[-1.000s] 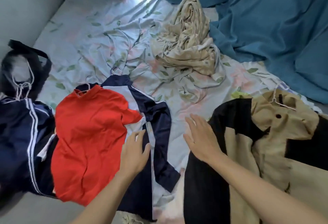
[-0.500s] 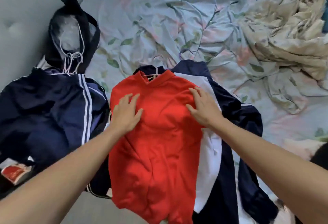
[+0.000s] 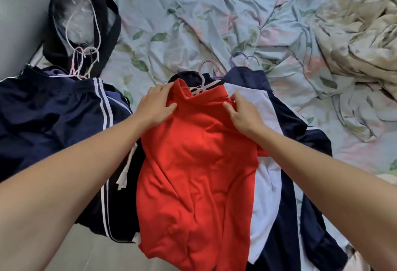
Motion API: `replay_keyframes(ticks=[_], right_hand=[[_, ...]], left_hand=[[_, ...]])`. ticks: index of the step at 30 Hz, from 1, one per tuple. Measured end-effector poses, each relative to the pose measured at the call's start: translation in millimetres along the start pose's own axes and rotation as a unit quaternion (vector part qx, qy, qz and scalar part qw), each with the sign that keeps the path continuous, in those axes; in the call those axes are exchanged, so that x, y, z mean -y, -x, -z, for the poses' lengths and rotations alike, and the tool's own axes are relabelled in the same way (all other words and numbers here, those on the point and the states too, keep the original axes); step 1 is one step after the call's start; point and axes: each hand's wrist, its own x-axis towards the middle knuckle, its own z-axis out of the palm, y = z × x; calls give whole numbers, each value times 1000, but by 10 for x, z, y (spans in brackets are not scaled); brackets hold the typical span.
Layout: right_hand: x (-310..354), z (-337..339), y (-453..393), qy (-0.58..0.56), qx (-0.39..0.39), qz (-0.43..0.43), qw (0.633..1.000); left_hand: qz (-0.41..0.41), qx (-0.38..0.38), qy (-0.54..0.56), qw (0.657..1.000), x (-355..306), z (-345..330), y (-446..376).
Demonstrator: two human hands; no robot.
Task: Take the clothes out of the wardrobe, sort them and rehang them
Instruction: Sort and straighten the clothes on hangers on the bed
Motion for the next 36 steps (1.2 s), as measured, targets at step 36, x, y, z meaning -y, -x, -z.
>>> replay_keyframes(ticks=[36], right_hand=[[-1525,3467,5307,-110,-157,126,973]], left_hand=[[16,61,448,892,-5035,210,4570]])
